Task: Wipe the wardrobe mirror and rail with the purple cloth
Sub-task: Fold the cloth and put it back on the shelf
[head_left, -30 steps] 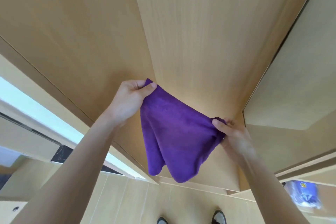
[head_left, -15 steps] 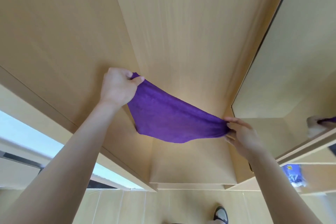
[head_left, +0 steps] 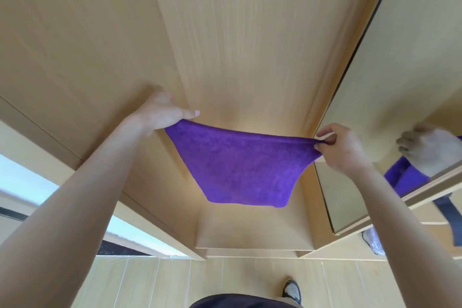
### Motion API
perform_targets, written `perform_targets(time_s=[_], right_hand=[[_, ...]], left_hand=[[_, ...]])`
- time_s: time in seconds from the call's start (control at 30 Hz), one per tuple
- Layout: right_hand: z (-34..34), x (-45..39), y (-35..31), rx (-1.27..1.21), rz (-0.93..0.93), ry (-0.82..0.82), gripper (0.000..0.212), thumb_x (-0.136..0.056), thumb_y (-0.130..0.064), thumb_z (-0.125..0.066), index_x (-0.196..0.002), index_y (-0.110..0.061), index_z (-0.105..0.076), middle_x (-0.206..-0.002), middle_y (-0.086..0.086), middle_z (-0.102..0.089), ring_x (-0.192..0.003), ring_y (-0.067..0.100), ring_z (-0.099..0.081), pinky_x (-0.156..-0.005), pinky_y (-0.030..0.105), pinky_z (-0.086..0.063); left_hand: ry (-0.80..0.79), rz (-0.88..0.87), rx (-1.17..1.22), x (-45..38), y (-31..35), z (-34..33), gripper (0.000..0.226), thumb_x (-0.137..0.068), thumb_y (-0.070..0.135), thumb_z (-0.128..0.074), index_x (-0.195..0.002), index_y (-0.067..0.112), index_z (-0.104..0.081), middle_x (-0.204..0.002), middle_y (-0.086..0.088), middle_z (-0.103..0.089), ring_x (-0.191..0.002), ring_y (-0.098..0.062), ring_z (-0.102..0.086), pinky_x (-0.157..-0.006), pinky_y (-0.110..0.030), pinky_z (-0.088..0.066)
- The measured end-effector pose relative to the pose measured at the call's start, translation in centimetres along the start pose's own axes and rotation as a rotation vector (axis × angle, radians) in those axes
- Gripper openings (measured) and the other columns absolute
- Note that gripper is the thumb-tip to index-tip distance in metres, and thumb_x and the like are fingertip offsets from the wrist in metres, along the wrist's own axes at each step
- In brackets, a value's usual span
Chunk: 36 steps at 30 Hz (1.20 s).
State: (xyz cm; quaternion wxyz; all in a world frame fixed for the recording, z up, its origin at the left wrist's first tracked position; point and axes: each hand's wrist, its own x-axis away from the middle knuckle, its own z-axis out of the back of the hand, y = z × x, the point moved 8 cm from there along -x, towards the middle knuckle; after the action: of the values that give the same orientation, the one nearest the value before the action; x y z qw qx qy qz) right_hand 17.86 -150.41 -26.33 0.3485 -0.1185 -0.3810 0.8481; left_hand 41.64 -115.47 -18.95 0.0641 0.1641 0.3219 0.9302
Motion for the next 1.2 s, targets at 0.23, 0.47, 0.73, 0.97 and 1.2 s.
perform_targets(time_s=[0.23,0.47,0.73,0.97,1.2], right_hand=[[4.2,-0.2,-3.0,0.035,0.089,0.001,0.012,-0.089,-0.015,-0.075,-0.08,-0.021,-0.073,-0.088,0.006,-0.071,-0.076,0.018,-0.061,-0.063,0.025,-0.042],[8.4,2.0,-6.8,-0.254,0.181,0.007,0.016,-0.098,-0.015,-0.066,-0.083,-0.017,-0.068,-0.08,0.003,-0.071,-0.062,-0.001,-0.061,-0.063,0.008,-0.046],[14.0,2.4,-10.0,-0.451,0.252,0.073,0.013,-0.094,-0.008,-0.071,-0.083,-0.016,-0.068,-0.07,-0.004,-0.076,-0.066,0.012,-0.071,-0.07,0.031,-0.064],[11.1,1.1,-7.3,-0.501,0.071,0.081,0.018,-0.088,-0.002,-0.075,-0.078,-0.015,-0.067,-0.069,0.0,-0.075,-0.065,0.016,-0.071,-0.073,0.036,-0.062],[0.3,2.4,-4.7,-0.728,-0.298,-0.148,0.01,-0.083,0.003,-0.07,-0.084,-0.006,-0.066,-0.087,0.021,-0.065,-0.081,0.033,-0.06,-0.075,0.048,-0.048]], left_hand=[[-0.168,-0.186,-0.344,0.9,0.4,-2.5,0.034,-0.077,0.028,-0.088,-0.103,0.018,-0.07,-0.099,0.0,-0.068,-0.085,-0.017,-0.063,-0.07,-0.028,-0.046],[0.023,-0.414,-0.323,1.9,1.9,-0.8,0.019,-0.102,0.015,-0.059,-0.1,0.004,-0.074,-0.126,-0.003,-0.054,-0.118,-0.026,-0.048,-0.106,-0.037,-0.039],[0.075,-0.364,0.459,2.9,2.7,0.5,0.013,-0.1,0.013,-0.064,-0.105,0.007,-0.073,-0.093,-0.002,-0.075,-0.08,-0.007,-0.067,-0.08,-0.019,-0.051],[-0.258,-0.029,0.807,1.6,0.1,-3.7,0.033,-0.09,0.022,-0.074,-0.12,0.006,-0.072,-0.118,-0.009,-0.075,-0.097,-0.021,-0.075,-0.087,-0.037,-0.058],[-0.539,0.151,0.936,5.5,0.8,-10.5,0.026,-0.084,0.019,-0.072,-0.108,0.009,-0.074,-0.106,-0.011,-0.078,-0.09,-0.018,-0.077,-0.073,-0.027,-0.062]])
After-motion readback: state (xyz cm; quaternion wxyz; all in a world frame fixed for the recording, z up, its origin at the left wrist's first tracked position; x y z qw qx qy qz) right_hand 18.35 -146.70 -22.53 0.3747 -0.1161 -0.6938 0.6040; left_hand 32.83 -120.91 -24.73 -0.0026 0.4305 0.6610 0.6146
